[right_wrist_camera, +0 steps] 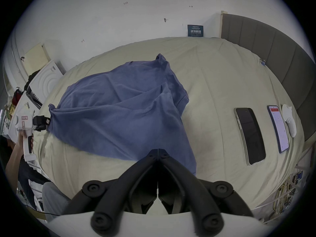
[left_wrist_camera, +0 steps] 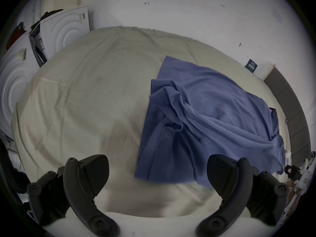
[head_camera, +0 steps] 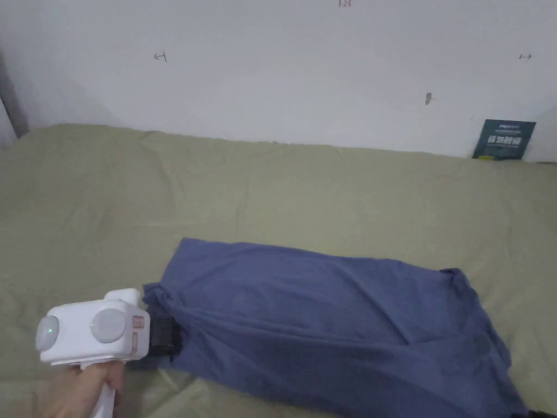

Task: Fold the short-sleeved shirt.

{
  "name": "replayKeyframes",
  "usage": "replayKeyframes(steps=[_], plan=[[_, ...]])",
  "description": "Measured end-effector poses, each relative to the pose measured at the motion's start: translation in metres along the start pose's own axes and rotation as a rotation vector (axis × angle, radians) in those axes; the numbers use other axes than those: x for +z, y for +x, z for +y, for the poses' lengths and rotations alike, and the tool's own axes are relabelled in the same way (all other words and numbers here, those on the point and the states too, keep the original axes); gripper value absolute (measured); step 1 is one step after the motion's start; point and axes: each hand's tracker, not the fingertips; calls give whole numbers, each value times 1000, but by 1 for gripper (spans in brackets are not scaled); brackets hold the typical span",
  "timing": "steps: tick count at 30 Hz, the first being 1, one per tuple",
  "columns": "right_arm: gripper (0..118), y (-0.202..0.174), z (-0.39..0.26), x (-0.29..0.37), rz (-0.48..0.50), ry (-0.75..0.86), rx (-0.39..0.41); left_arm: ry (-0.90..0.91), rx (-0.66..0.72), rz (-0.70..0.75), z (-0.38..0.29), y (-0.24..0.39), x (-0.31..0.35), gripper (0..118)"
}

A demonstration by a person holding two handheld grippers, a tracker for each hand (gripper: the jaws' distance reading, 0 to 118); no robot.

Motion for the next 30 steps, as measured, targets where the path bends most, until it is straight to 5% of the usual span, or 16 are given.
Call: replayKeyframes(steps=[2,4,6,9,10,11,12,13,17,18,19,20,21,22,25,30], plan=[[0,2,3,-5,-6,-5,3,-26,-5,11,-8,3,-3,92],[0,2,4,-4,-10,-2,1,39,-57,118,-13,3,13,62],[0,4,8,-5,-6,1,2,30,-28,-32,-14,-2,19,2],[2,2,11,-3,-16,15,9,12,-30,-36,-15,-1,27,2],[20,3,13,-3,-19,21,6,16,-39,-24,-14,-2,28,2],[61,5,15,-5,-23,22,-6,14,-32,-33,-11,-3,26,2],[115,7,16,-8,-16,2,-28,10,-13,-40,-9,-4,26,2],[117,10,15,-16,14,-45,-54,12,-12,-40,-8,-4,28,2],[116,14,17,-37,-17,-135,-87,17,-24,-31,-9,0,31,2],[104,15,17,-44,1,-158,-85,11,-25,-27,-9,1,30,2],[78,16,16,-48,6,-167,-83,7,-29,-24,-9,2,31,2],[66,16,14,-58,-8,-171,-77,2,-30,-22,-9,2,31,2],[47,13,14,-56,-140,-149,-14,-4,-27,-26,-9,3,32,2],[3,14,15,-48,-33,-107,-13,-12,-29,-27,-9,4,33,2],[3,2,20,-24,-2,-79,-67,-12,-57,-8,-9,5,38,2],[3,4,18,-10,24,-66,-39,-9,-58,4,-16,2,54,2]])
